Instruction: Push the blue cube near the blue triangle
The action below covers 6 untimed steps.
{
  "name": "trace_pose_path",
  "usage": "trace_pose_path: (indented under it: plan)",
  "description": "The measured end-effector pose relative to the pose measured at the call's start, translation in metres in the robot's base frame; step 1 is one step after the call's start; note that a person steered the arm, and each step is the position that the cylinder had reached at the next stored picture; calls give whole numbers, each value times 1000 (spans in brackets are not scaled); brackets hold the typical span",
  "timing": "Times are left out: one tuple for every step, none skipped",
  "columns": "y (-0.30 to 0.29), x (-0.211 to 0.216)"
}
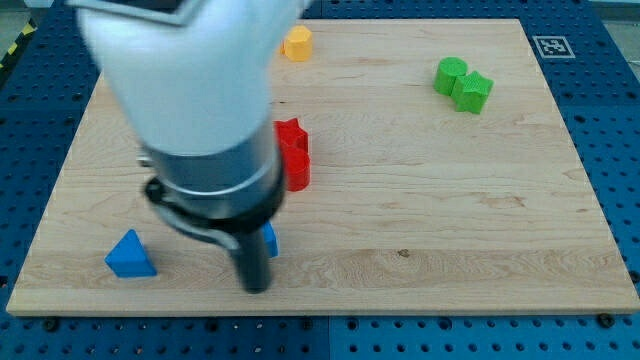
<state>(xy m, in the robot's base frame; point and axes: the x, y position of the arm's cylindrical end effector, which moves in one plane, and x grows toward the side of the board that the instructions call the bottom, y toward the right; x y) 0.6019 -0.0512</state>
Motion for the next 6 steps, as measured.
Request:
trace_pose_path:
  plan:
    - [45, -24]
    - [44, -50]
    - [-11, -46]
    - [-65, -37]
    - [-65, -39]
    - [2, -50]
